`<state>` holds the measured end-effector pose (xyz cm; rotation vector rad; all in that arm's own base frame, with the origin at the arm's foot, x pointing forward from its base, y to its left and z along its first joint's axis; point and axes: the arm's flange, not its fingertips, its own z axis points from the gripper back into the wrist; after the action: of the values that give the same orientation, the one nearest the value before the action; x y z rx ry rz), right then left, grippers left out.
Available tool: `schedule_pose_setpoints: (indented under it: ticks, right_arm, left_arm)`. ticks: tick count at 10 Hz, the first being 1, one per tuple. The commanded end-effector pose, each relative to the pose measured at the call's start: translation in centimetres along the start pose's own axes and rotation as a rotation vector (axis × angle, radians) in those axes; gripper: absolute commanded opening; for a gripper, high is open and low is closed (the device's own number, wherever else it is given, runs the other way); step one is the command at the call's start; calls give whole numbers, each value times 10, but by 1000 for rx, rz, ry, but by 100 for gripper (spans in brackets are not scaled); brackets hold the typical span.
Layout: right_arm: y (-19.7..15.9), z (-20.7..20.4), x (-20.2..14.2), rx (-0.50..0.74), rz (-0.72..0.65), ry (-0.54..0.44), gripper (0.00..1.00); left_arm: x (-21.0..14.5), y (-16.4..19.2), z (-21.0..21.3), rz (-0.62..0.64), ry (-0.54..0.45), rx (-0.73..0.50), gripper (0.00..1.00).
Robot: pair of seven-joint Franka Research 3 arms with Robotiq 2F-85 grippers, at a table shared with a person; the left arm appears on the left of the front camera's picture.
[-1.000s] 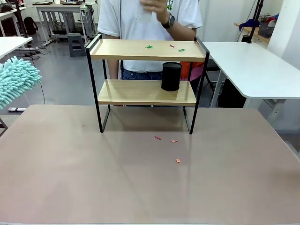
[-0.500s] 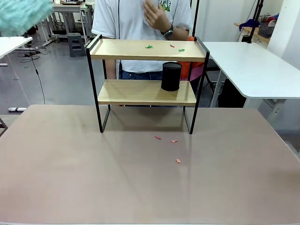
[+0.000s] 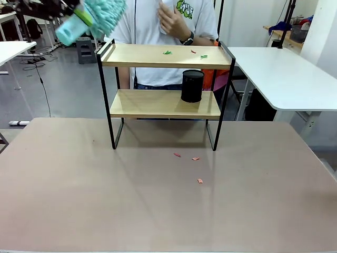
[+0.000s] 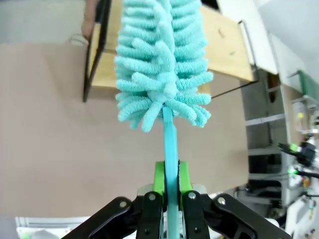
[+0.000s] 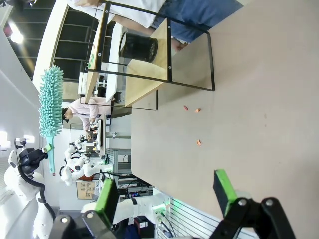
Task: Clean the shelf.
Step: Clean the remaining tier of the Shelf with the Duster once objects are removed.
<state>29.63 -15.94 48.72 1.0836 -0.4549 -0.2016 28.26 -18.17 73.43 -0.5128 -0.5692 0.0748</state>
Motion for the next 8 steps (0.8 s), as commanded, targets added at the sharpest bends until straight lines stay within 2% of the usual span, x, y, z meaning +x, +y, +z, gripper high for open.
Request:
schedule_pose_setpoints:
  ticks: [1, 5, 6, 7, 8]
  right_arm:
    - [0, -2, 1, 24, 25, -15, 100]
    - [0, -2, 1, 24, 25, -15, 100]
    - [0, -2, 1, 24, 25, -15, 100]
    - [0, -2, 1, 24, 25, -15, 100]
    - [0, -2, 1, 24, 25, -15, 100]
  left_arm:
    - [11, 22, 33, 3, -25, -20, 12]
    - [14, 24, 30, 10, -23, -21, 12]
    - [4, 16, 30, 20, -77, 19, 12]
    - [16, 1, 12, -17, -74, 52, 12]
    - [31, -16, -8, -63, -24, 60, 12]
